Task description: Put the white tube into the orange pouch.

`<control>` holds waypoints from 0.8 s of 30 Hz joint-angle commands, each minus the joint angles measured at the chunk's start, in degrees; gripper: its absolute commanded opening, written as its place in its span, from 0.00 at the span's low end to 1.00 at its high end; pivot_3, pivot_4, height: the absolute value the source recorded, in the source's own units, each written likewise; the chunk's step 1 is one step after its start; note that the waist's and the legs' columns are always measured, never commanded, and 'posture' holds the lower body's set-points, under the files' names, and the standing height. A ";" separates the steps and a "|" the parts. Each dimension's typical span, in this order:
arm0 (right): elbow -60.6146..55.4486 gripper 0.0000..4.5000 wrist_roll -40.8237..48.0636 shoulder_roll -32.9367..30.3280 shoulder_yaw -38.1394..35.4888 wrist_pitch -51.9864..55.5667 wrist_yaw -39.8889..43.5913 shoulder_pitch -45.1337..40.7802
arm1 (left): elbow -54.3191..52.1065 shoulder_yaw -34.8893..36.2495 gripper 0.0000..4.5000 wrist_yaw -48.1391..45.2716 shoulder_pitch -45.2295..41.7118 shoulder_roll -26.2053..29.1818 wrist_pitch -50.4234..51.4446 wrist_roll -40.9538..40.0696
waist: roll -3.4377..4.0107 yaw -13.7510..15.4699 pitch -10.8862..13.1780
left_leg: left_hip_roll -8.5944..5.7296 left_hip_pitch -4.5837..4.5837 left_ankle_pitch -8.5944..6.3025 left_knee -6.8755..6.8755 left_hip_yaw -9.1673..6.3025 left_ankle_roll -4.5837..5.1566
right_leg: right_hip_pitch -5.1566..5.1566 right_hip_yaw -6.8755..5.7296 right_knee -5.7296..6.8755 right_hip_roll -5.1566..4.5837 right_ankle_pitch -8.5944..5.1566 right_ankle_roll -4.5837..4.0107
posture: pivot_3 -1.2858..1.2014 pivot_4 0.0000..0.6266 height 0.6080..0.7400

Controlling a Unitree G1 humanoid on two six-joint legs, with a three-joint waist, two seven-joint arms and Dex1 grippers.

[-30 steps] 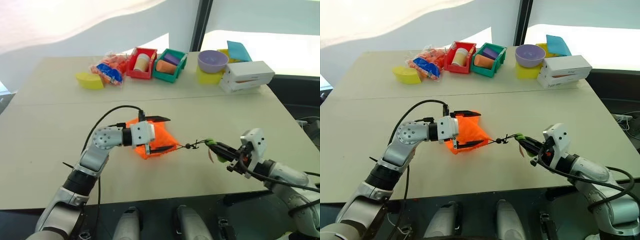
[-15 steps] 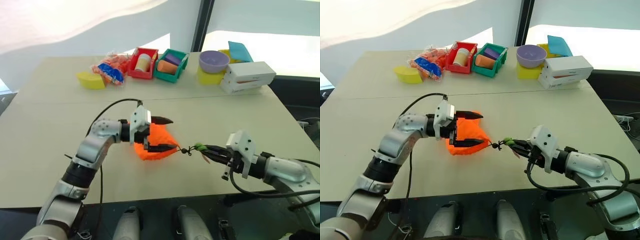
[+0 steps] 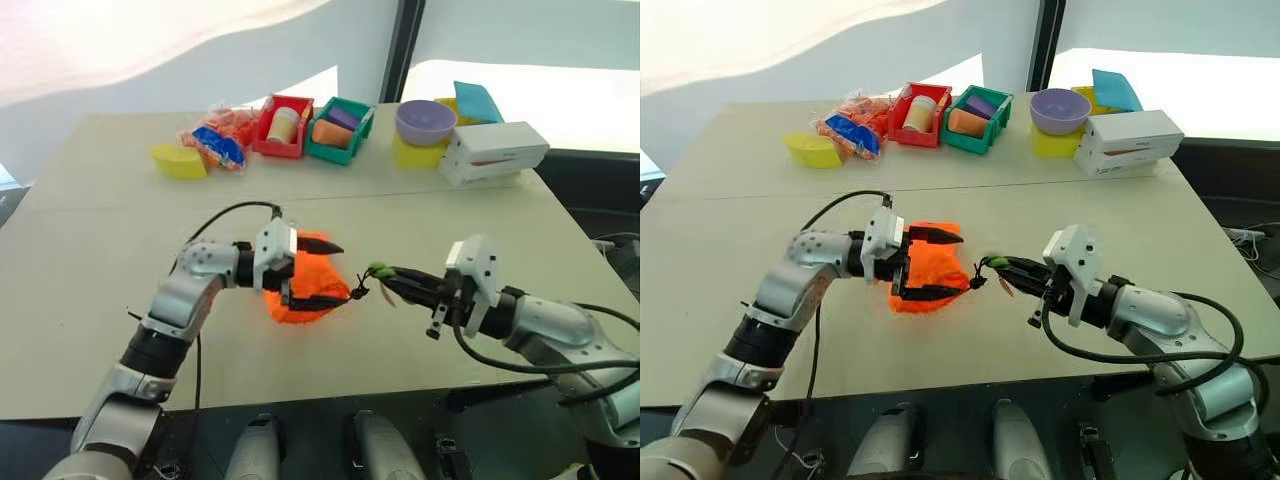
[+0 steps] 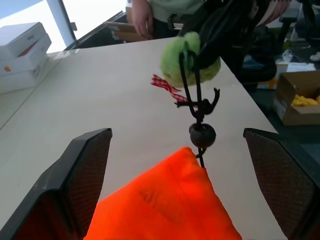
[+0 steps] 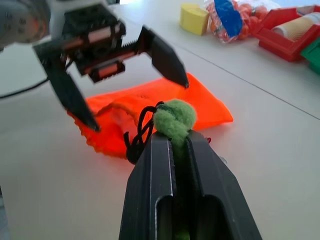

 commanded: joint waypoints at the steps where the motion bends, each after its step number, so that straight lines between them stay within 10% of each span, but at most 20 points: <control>1: -0.83 0.00 2.36 1.80 0.22 0.66 -1.47 -1.89 | -5.20 1.76 1.00 3.64 2.68 0.62 -2.30 1.52 | 0.00 0.00 0.00 | 0.00 0.00 0.00 0.00 0.00 0.00 | 0.00 0.00 0.00 0.00 0.00 0.01 | 0.52 0.24 1.00; 24: 6.66 0.00 -2.44 0.09 -1.56 -0.15 -2.75 -1.37 | -8.33 2.49 1.00 15.34 8.24 -1.64 -4.22 4.54 | 0.00 0.29 0.00 | -0.02 0.00 0.00 0.01 0.01 0.00 | 0.00 0.00 0.00 -0.02 -0.02 0.02 | 0.52 0.24 1.00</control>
